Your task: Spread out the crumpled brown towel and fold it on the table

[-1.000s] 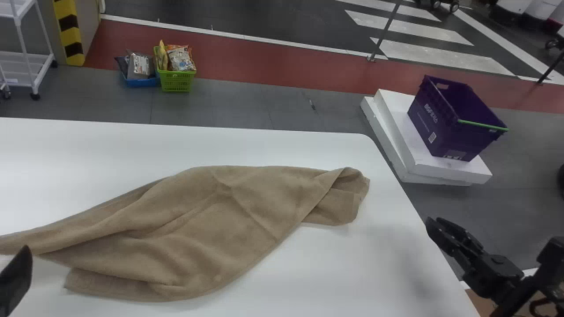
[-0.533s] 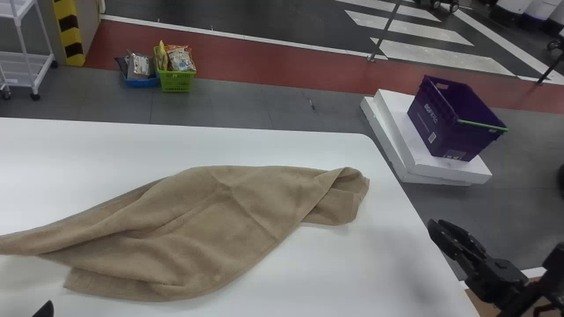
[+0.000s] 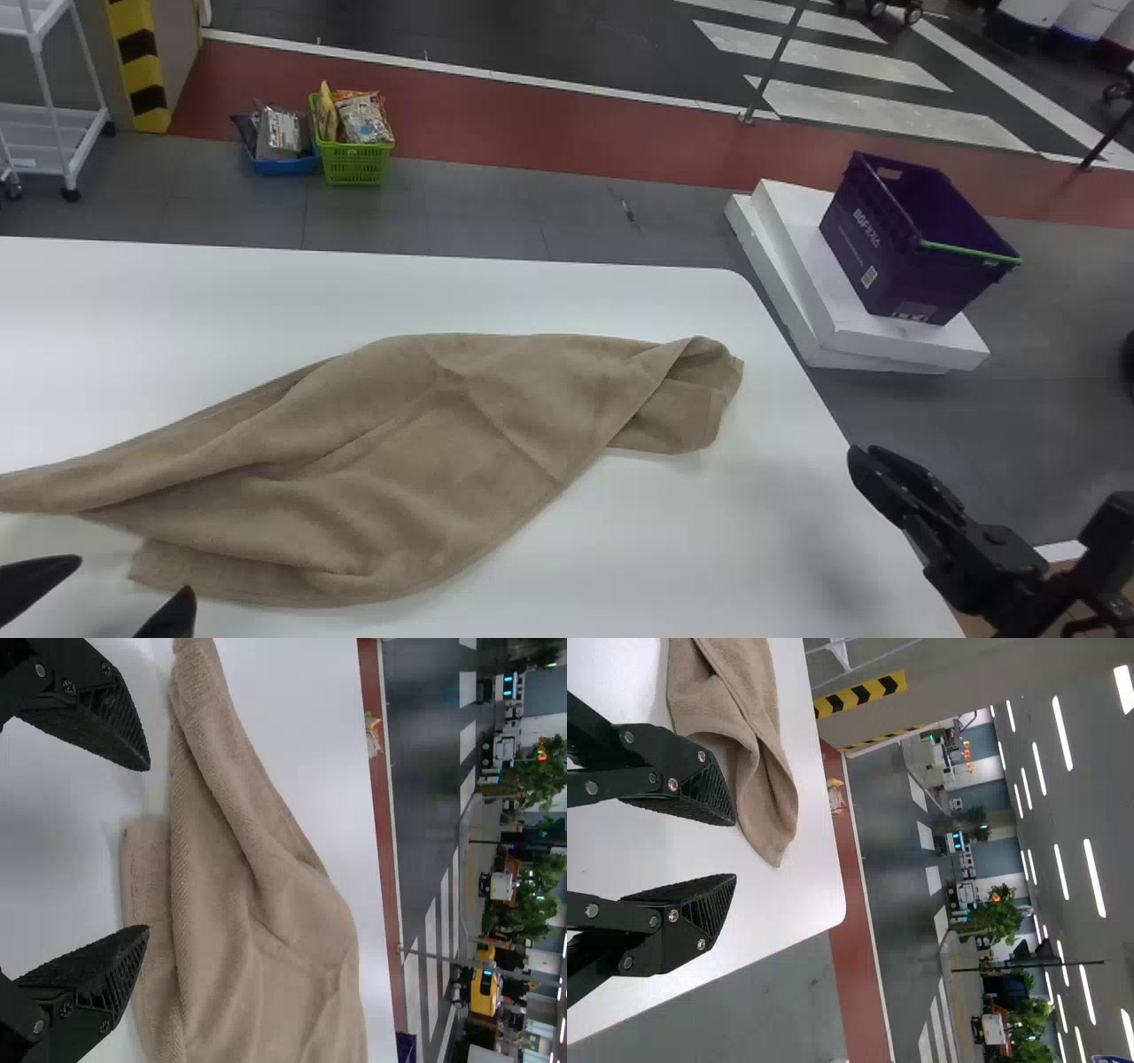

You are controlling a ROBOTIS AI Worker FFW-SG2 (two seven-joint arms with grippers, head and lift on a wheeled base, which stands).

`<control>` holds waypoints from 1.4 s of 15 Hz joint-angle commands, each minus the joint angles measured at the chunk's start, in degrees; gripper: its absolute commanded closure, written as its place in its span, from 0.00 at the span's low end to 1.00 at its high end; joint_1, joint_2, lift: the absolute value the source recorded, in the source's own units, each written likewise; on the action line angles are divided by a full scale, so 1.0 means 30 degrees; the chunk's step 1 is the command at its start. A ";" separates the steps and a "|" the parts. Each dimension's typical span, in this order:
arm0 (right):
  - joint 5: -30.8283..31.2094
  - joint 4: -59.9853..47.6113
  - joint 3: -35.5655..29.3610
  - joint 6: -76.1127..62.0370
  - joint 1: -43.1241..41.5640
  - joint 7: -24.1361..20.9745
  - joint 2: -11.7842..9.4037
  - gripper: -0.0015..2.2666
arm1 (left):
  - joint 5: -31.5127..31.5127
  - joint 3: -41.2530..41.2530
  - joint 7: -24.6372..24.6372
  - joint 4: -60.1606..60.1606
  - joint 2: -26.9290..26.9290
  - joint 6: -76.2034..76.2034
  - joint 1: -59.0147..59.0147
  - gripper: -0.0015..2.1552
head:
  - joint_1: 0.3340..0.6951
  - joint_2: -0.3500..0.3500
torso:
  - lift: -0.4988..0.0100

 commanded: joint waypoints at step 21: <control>-0.0028 0.0321 0.0108 -0.0754 0.0057 0.0103 0.0047 0.34 | -0.1375 -0.2398 0.2032 0.0837 -0.0060 0.4964 -0.2695 0.33 | 1.00 0.00 | 0.73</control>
